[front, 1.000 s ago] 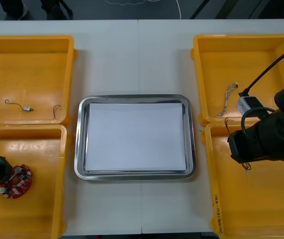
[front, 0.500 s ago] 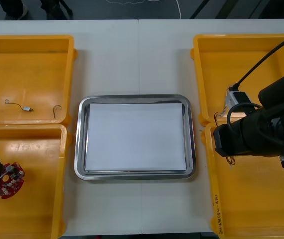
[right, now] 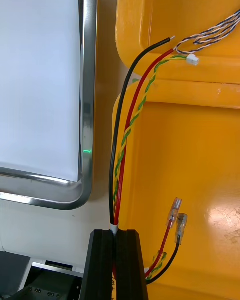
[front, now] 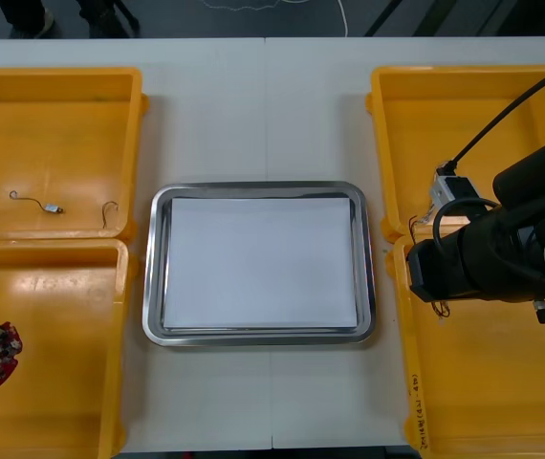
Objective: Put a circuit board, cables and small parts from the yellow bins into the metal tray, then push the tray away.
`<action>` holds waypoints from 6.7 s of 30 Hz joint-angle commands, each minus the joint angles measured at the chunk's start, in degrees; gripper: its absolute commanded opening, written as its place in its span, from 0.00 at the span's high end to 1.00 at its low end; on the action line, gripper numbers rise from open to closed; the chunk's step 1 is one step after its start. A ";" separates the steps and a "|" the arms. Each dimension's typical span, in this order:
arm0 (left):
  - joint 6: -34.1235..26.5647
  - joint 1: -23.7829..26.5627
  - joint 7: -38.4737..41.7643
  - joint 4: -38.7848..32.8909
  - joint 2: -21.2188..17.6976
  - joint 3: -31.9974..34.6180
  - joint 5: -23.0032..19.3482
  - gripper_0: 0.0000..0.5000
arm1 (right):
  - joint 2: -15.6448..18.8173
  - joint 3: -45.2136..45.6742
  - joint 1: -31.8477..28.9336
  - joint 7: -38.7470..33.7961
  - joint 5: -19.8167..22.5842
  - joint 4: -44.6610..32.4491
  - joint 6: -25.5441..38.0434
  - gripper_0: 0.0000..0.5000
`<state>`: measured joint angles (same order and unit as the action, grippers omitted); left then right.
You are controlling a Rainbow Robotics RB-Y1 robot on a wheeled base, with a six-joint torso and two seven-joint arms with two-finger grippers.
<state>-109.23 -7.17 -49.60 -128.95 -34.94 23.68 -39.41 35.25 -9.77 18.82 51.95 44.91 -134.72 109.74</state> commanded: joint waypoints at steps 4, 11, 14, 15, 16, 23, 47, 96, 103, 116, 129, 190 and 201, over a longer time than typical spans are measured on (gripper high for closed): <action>-0.77 6.11 -8.06 -3.86 -8.04 1.28 -6.38 1.00 | 0.52 -0.95 1.05 -1.94 -0.61 -1.86 0.26 1.00; -0.77 12.00 -12.37 -4.38 -11.64 -1.09 -10.78 1.00 | 0.70 -0.95 0.96 -1.94 -0.61 -1.86 0.26 1.00; -0.77 14.38 -12.54 -4.47 -11.64 -1.62 -12.53 1.00 | 0.79 -0.95 0.96 -1.86 -0.61 -1.86 0.26 1.00; -0.77 15.34 -12.63 -4.47 -11.64 -2.14 -13.15 1.00 | 0.79 -0.95 0.96 -1.94 -0.53 -1.86 0.26 1.00; -0.77 15.78 -12.63 -4.47 -11.73 -2.41 -13.50 1.00 | 0.79 -0.95 1.05 -1.86 -0.53 -1.86 0.26 1.00; -0.77 23.43 -11.66 -4.47 -11.64 -8.47 -14.20 1.00 | 0.79 -0.95 1.05 -1.94 -0.53 -1.86 0.26 1.00; -0.77 36.96 1.17 -1.22 -1.27 -29.83 -1.72 1.00 | 0.87 -0.95 0.96 -1.94 -0.17 -1.86 0.26 1.00; 5.96 36.88 -1.82 16.62 13.32 -49.34 17.61 1.00 | 0.96 -0.95 0.70 -1.15 -1.23 -1.86 0.26 1.00; 6.75 36.79 -1.91 17.41 13.32 -50.04 17.88 1.00 | 1.05 -0.95 0.70 -1.07 -1.23 -1.86 0.26 1.00; 9.12 34.41 -2.96 17.59 13.32 -50.22 19.81 1.00 | 1.05 -0.95 0.70 -1.07 -1.23 -1.86 0.26 1.00; 9.03 34.06 -4.37 17.50 13.32 -50.22 20.25 0.00 | 1.14 -0.95 0.70 -1.07 -1.23 -1.86 0.26 1.00; -0.77 46.54 -4.46 16.80 -17.71 -23.77 -8.05 0.00 | -6.68 -25.91 18.71 33.91 -7.20 10.09 -4.36 1.00; -0.77 47.86 -13.60 29.72 -17.88 -20.95 -3.74 0.00 | -7.30 -34.00 20.65 36.02 -11.34 12.03 -11.04 1.00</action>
<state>-109.60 38.09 -57.03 -101.19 -50.55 0.88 -44.70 29.25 -40.95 37.32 85.99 35.04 -123.18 100.47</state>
